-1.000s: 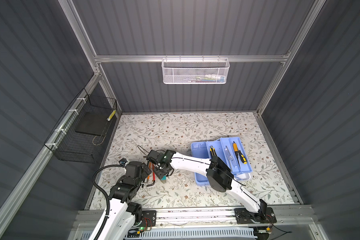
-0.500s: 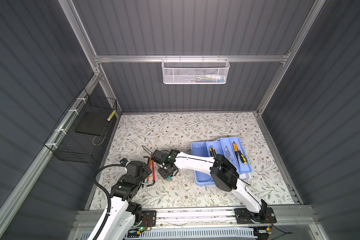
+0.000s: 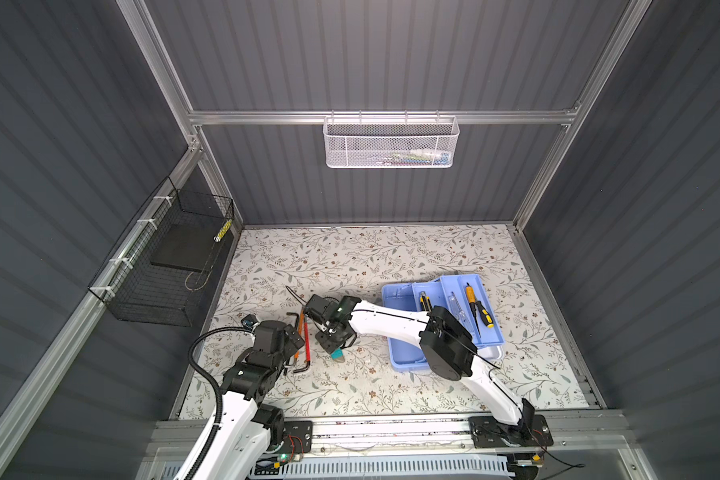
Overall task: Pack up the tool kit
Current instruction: 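Lower the right gripper onto the teal utility knife and close it, then lift the teal utility knife and carry it over the blue tray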
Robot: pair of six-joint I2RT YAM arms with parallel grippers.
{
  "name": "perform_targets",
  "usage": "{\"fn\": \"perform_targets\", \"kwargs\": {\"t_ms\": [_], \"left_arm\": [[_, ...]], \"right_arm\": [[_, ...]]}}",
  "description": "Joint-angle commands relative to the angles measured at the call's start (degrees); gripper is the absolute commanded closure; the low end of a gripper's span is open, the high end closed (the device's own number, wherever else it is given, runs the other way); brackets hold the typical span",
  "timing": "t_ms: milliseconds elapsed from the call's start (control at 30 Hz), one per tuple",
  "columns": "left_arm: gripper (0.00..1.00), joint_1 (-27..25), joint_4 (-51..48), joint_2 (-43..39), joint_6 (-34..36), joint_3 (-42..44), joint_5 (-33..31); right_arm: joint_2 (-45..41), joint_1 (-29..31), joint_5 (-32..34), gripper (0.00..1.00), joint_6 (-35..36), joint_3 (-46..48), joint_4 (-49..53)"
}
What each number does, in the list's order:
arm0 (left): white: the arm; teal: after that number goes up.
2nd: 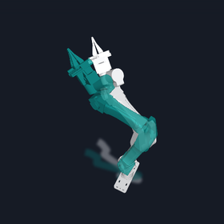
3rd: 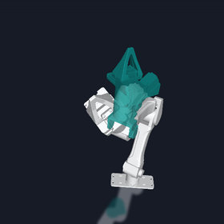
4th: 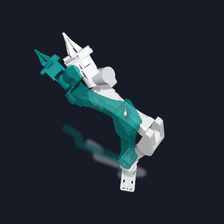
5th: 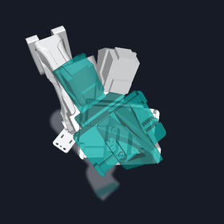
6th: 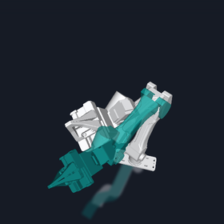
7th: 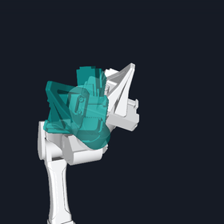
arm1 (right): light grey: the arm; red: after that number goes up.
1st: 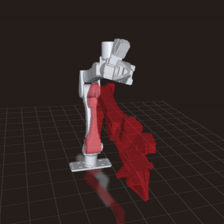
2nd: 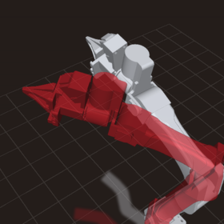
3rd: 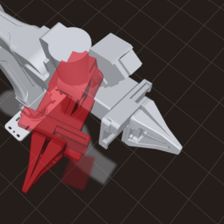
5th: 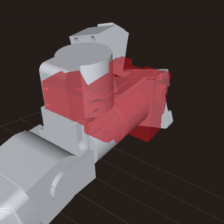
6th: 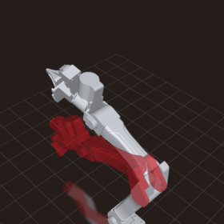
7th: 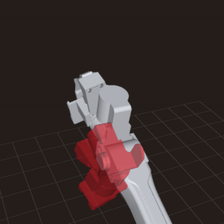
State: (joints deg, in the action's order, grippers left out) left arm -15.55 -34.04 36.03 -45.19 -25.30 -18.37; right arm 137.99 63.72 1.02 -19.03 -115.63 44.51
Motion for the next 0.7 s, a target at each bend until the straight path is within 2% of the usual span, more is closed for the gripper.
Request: {"fn": "perform_targets", "kwargs": {"t_ms": [0,300,667], "left_arm": [[0.01,0.2,0.5,0.2,1.5,-0.3,0.4],[0.00,0.2,1.7,-0.3,1.8,0.3,0.5],[0.01,0.2,6.7,4.2,4.0,0.1,1.8]], "right_arm": [[3.8,-0.3,-0.3,0.53,0.5,-1.0,2.8],[0.1,-0.4,2.7,0.62,0.8,-0.5,3.4],[-15.6,-2.4,2.1,0.77,-2.2,11.1,-5.6]]}}
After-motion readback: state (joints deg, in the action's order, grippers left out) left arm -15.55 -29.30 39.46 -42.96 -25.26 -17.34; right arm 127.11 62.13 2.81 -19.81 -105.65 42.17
